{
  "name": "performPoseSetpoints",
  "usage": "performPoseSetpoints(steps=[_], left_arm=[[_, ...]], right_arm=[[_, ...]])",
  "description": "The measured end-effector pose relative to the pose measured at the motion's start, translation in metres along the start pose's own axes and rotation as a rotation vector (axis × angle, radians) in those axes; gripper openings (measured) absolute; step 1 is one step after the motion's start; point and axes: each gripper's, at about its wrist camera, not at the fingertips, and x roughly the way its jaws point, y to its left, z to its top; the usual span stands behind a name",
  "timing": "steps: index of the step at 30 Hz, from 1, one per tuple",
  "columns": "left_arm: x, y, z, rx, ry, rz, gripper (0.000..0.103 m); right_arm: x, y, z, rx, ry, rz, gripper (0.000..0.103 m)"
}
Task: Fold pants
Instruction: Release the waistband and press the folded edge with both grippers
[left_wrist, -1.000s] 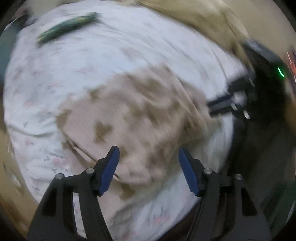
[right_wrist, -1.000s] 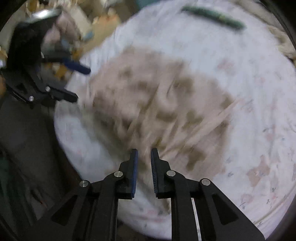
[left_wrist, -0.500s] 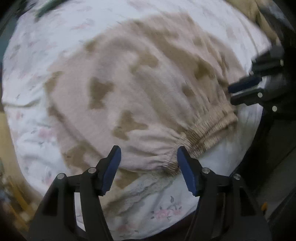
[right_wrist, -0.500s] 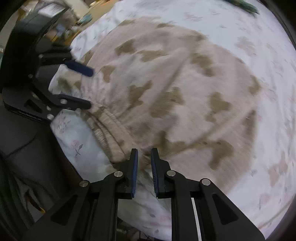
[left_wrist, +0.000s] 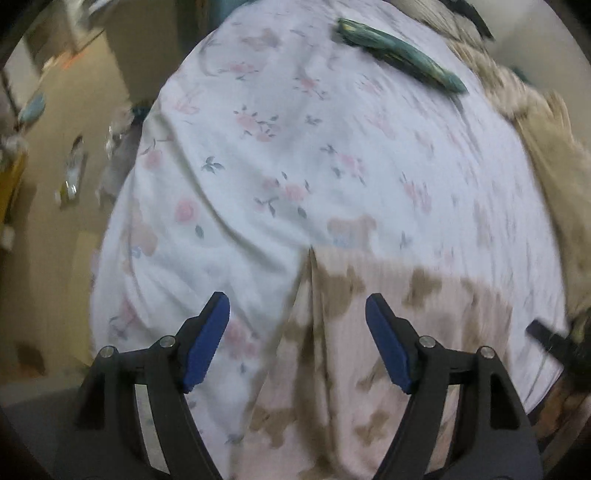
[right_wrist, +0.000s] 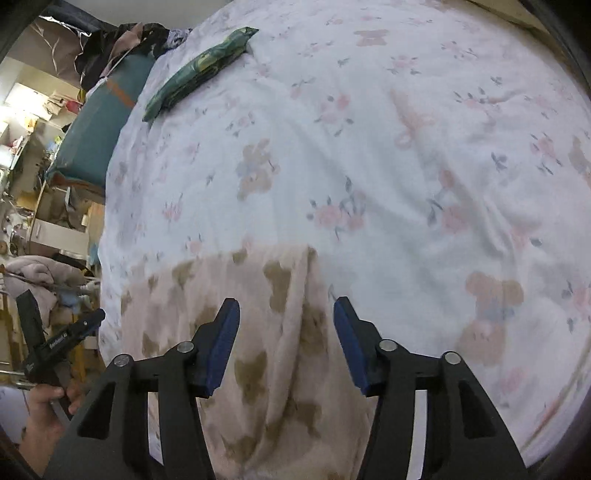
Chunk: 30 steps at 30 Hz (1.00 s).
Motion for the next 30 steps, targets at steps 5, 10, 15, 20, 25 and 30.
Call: performPoseSetpoints(steps=[5, 10, 15, 20, 25, 30], left_arm=[[0.022, -0.01, 0.007, 0.014, -0.024, -0.043, 0.04], [0.043, -0.029, 0.005, 0.071, 0.021, -0.076, 0.037], [0.041, -0.041, 0.008, 0.178, -0.012, -0.006, 0.001], [0.037, -0.035, 0.014, 0.112, -0.043, 0.022, 0.034], [0.024, -0.028, -0.004, 0.107, -0.024, 0.07, 0.055], [0.017, -0.014, -0.035, 0.151, 0.018, 0.126, 0.055]], right_arm=[[0.033, 0.006, 0.001, -0.057, 0.061, -0.029, 0.046], [0.042, 0.017, -0.001, -0.139, 0.092, -0.05, 0.017], [0.031, 0.018, 0.003, -0.191, 0.021, -0.131, 0.002], [0.028, 0.019, 0.005, -0.178, 0.027, -0.085, 0.009], [0.006, 0.006, -0.007, -0.116, 0.051, -0.102, 0.025], [0.002, -0.012, -0.028, -0.106, 0.113, -0.209, 0.043]])
